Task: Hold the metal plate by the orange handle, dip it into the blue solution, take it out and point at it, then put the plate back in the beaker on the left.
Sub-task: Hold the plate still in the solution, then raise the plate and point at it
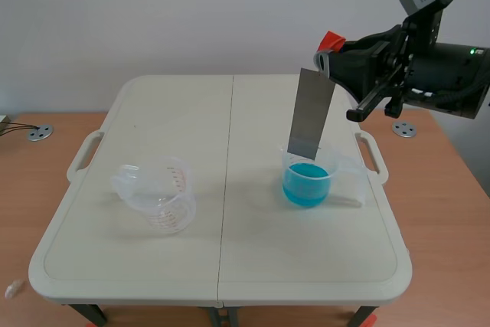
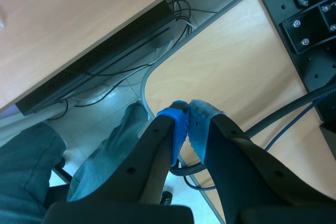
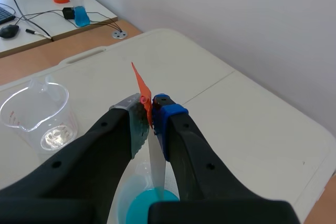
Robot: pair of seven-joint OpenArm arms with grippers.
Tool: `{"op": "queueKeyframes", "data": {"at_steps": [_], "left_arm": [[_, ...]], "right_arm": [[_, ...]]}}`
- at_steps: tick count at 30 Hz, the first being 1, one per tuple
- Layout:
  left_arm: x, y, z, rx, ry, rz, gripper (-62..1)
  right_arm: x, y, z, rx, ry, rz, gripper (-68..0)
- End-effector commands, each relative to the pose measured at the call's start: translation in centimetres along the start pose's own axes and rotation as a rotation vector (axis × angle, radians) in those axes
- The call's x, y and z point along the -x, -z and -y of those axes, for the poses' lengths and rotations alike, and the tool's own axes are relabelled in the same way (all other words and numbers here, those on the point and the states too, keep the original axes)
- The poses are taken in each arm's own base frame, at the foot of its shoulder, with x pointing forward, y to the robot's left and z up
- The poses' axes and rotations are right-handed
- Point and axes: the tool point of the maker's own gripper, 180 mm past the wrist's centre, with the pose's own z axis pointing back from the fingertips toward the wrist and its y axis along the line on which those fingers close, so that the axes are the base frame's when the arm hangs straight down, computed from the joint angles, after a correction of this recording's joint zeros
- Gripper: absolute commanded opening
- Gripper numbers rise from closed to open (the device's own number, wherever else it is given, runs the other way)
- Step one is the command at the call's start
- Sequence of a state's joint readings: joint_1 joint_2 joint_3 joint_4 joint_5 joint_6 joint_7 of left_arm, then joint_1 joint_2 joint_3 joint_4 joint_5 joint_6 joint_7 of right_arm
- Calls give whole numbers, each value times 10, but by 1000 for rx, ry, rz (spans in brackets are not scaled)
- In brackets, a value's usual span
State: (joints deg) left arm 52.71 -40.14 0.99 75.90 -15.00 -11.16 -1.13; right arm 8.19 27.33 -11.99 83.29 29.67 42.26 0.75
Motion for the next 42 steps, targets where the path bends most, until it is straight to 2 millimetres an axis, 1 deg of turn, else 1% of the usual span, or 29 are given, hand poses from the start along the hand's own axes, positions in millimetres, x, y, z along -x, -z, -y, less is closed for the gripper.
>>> {"op": "queueKeyframes", "data": {"at_steps": [1, 3, 5, 9, 16, 19, 21, 29, 35, 38, 42], "left_arm": [[-6, -1, 2, 2, -7, 22, -591], [-9, -2, -4, -9, 3, 26, -591], [-15, -5, -15, -30, 18, 38, -591], [-36, -15, -47, -97, 33, 82, -590], [-90, -46, -111, -243, 30, 220, -591], [-118, -57, -126, -271, 36, 302, -591], [-136, -61, -129, -270, 61, 350, -591], [-208, -71, -128, -212, 141, 530, -591], [-259, -76, -124, -168, 166, 657, -591], [-278, -71, -119, -152, 184, 685, -591], [-300, -61, -101, -92, 210, 717, -591]], "right_arm": [[-23, -4, 8, 8, -27, 59, -662], [-29, -5, 9, 12, -30, 75, -662], [-33, -5, 10, 14, -38, 84, -662], [-41, -5, 7, 8, -53, 95, -662], [-50, -4, 3, -4, -65, 110, -662], [-55, -5, 2, -4, -74, 120, -662], [-60, -6, 3, 0, -83, 129, -662], [-72, -9, 3, 4, -93, 133, -662], [-78, -8, -4, -17, -89, 121, -662], [-83, -9, -6, -22, -80, 126, -662], [-88, -12, -4, -17, -67, 141, -662]]}}
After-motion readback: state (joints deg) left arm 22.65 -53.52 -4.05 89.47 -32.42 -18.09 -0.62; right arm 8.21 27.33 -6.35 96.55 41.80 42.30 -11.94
